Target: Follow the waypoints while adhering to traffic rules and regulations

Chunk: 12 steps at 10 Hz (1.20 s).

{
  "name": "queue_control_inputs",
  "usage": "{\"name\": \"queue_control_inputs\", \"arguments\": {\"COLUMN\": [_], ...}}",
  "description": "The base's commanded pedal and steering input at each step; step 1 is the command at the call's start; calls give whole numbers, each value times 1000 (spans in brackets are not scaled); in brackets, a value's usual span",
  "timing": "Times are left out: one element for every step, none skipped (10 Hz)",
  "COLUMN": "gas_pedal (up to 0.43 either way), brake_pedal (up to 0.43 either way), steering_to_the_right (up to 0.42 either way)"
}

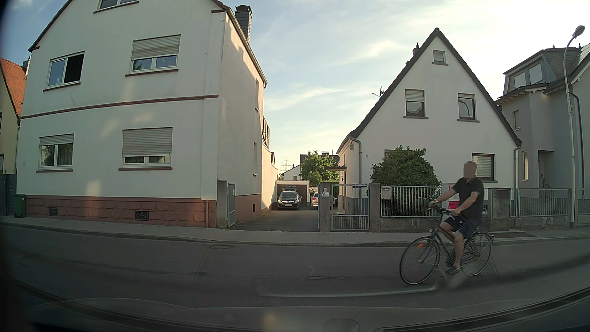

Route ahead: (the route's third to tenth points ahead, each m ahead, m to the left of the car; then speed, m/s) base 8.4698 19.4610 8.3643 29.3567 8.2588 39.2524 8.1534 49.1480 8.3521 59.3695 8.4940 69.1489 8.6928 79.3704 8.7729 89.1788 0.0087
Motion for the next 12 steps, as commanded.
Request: {"name": "queue_control_inputs", "arguments": {"gas_pedal": [0,0,0,0,0,0,0,0,0,0,0,0], "brake_pedal": [244,244,244,244,244,244,244,244,244,244,244,244], "steering_to_the_right": [-161,-161,-161,-161,-161,-161,-161,-160,-160,-161,-160,-160]}}
